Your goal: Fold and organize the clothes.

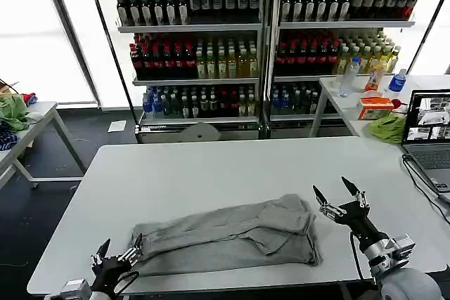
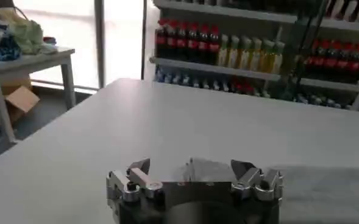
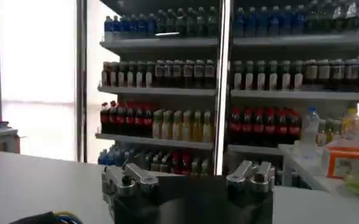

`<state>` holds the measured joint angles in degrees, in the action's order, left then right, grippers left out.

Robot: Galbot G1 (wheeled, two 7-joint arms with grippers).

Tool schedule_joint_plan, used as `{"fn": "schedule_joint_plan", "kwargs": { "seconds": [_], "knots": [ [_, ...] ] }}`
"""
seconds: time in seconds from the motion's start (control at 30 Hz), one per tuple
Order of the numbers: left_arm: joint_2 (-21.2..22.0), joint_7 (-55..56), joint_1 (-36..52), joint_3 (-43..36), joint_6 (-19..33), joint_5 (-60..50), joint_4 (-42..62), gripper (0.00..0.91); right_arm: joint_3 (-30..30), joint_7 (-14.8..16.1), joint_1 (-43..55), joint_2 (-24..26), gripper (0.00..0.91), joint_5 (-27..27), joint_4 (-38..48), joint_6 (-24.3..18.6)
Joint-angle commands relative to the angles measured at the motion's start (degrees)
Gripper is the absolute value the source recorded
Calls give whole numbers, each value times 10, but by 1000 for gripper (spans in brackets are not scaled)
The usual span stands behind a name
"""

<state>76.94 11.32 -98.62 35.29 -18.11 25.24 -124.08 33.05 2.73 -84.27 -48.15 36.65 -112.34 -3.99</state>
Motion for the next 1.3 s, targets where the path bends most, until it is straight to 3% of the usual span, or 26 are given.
{"fn": "schedule_joint_plan", "kwargs": {
  "seconds": [0.03,0.13,0.17,0.27,0.33,1.1,1.3],
  "knots": [
    [41,19,-1,-19,22,-20,12,907,4,3,10,6,907,13,26,-17],
    [40,13,-1,-19,27,-23,23,867,-1,-2,15,4,907,14,27,-15],
    [39,7,-2,-18,28,-22,28,766,-3,-4,19,3,907,16,28,-13],
    [34,-11,-5,-21,35,-21,37,121,-5,-6,22,6,907,27,28,-7],
    [32,-12,-5,-24,39,-24,45,30,-7,-5,25,9,907,26,29,-8],
    [36,-26,-2,-39,49,-35,58,10,-11,-8,29,4,907,36,12,-1],
    [3,-47,11,41,48,-23,52,10,-28,-10,37,4,907,29,5,2]
  ]
}}
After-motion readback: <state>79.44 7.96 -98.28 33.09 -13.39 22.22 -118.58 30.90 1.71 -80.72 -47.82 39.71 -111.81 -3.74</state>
